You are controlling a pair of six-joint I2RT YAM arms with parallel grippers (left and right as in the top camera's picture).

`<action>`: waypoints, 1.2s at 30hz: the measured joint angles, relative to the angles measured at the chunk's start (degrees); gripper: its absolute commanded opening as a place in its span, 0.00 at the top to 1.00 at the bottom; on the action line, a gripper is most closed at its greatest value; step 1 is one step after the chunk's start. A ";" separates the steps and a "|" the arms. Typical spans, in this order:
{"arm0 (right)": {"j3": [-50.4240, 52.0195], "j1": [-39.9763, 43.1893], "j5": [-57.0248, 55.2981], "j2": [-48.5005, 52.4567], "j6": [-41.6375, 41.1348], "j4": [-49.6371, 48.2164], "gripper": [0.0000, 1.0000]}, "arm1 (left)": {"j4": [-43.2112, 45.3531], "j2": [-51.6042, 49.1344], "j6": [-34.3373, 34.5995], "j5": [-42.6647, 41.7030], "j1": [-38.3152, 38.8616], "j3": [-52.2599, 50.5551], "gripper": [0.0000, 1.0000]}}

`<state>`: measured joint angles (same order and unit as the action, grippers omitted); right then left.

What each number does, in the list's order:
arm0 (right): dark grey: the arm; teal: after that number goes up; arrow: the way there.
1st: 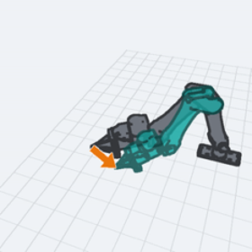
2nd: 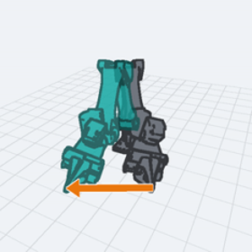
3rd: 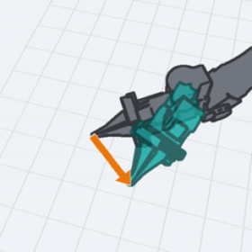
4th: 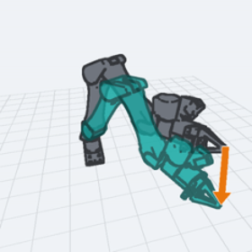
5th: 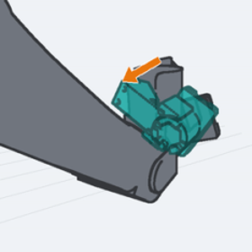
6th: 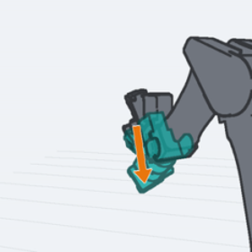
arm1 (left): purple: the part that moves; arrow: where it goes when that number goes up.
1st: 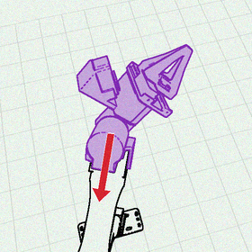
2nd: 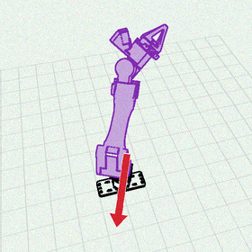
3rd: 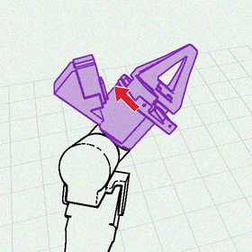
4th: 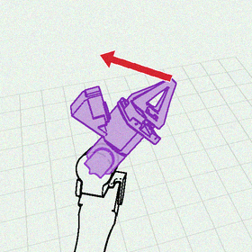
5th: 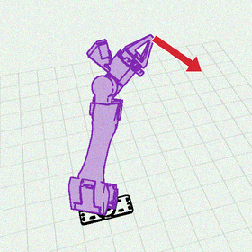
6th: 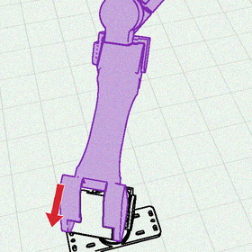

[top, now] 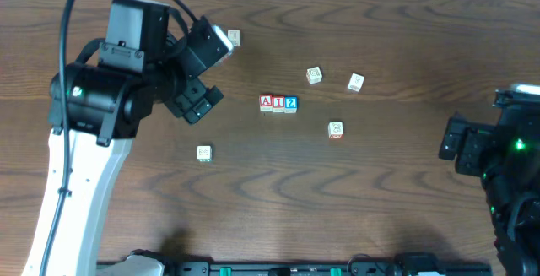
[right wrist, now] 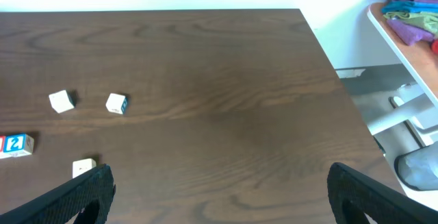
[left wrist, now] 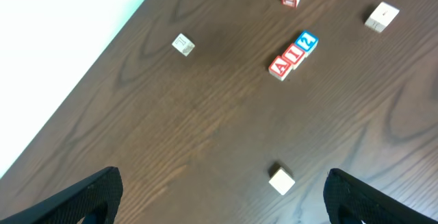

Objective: Spell out Ai2

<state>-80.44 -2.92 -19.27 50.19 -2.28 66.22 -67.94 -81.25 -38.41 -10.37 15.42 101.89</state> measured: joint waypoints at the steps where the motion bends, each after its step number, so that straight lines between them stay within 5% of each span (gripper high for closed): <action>1: 0.00 0.00 0.00 0.00 -0.02 0.11 0.01 | -0.09 0.35 0.57 -0.17 0.00 0.00 0.05; 20: 0.00 0.00 0.00 0.00 0.00 0.37 0.01 | -1.07 3.37 9.99 -2.21 0.00 0.00 0.05; 36: 0.00 0.00 0.00 0.00 0.00 0.39 0.01 | 0.00 12.79 18.73 16.37 -0.07 0.00 0.05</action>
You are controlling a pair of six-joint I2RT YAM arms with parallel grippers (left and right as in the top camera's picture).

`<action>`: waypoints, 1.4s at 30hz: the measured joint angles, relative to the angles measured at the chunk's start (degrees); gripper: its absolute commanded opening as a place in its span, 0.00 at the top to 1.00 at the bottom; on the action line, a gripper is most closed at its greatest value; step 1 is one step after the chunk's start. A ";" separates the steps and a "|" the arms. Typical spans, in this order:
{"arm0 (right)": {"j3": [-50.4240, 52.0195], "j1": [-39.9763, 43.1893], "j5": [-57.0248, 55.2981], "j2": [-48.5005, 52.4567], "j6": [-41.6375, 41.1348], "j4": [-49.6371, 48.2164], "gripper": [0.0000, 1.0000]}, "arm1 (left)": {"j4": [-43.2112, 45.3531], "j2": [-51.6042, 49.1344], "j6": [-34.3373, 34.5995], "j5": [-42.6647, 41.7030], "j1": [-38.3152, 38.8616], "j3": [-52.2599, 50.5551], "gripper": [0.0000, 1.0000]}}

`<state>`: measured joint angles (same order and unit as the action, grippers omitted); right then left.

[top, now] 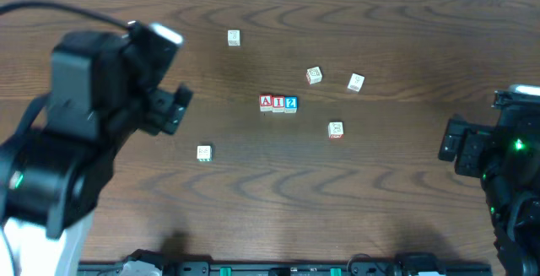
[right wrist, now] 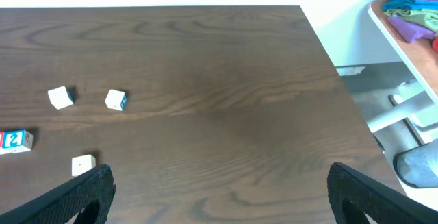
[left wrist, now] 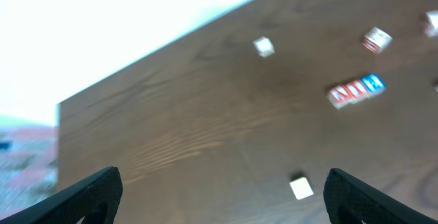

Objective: Spell out Ai2

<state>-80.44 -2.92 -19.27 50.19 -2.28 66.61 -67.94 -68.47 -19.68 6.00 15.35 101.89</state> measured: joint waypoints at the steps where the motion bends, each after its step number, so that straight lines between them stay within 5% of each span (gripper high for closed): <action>1: 0.00 0.00 0.00 0.00 -0.02 0.00 0.01 | -0.15 1.25 0.81 0.87 -0.33 0.00 0.05; 10: 0.02 0.00 0.04 0.00 -0.02 -0.02 0.01 | 0.26 11.23 6.54 1.25 -10.51 -5.16 0.05; 28: 0.17 0.00 0.22 0.00 0.00 0.04 0.01 | 30.12 56.65 17.57 -4.26 -18.36 -65.75 0.05; 42: 0.17 0.00 0.22 0.02 0.00 0.02 0.01 | 39.47 67.73 25.31 -5.07 -18.36 -85.44 0.05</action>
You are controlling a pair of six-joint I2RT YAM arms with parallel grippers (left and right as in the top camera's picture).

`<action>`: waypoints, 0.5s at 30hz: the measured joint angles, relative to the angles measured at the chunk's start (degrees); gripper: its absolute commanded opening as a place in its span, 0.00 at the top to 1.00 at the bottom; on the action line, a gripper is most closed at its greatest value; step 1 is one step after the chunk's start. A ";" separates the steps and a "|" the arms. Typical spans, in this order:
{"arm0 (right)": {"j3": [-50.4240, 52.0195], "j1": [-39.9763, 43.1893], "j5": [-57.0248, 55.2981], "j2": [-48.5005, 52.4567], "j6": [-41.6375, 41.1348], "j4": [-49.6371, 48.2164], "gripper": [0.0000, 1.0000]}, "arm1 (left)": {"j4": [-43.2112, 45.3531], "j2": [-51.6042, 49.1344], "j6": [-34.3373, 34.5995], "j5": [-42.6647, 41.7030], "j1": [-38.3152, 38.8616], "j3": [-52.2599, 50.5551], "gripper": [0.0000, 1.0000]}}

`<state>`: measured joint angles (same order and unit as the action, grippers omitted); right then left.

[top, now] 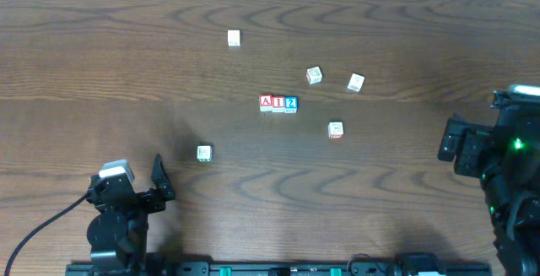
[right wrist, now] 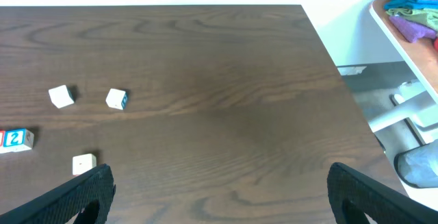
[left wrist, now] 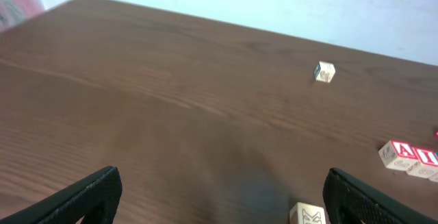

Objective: Spell out Ai2

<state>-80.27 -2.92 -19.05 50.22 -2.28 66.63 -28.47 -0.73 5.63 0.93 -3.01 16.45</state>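
Note:
Three lettered blocks stand touching in a row reading A, I, 2 (top: 278, 103) at the table's middle; the left wrist view shows the row's red A end (left wrist: 395, 154), and the right wrist view its blue 2 block (right wrist: 16, 140). My left gripper (top: 137, 185) sits low at the front left, open and empty (left wrist: 222, 207), well short of the row. At the right edge my right gripper (top: 451, 145) is open and empty (right wrist: 219, 196).
Loose pale blocks lie around the row: one far back left (top: 234, 38), two back right (top: 314, 75) (top: 356, 82), one front right (top: 336, 130), one front left (top: 203, 153) close ahead of my left gripper. A side table with cloths (right wrist: 414, 8) stands past the right edge.
My left arm was raised over the table's left part and is now folded down at the front-left edge, gripper still open. The blocks and the right arm have not moved.
My left gripper was open just left of the finished A, I, 2 row. Then the arm stood farther left and nearer the front. Now it rests folded at the front edge. The row and loose blocks kept their places; the right arm stayed still.

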 measured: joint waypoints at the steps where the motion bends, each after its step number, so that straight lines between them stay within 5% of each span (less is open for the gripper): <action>1: 0.00 0.00 0.00 -0.02 0.00 0.00 0.01 | 0.04 0.00 0.24 -0.11 0.00 -0.39 0.05; 15: 0.00 0.00 0.00 -0.02 0.00 0.00 0.01 | 8.13 0.09 0.59 -0.79 0.00 -8.98 0.05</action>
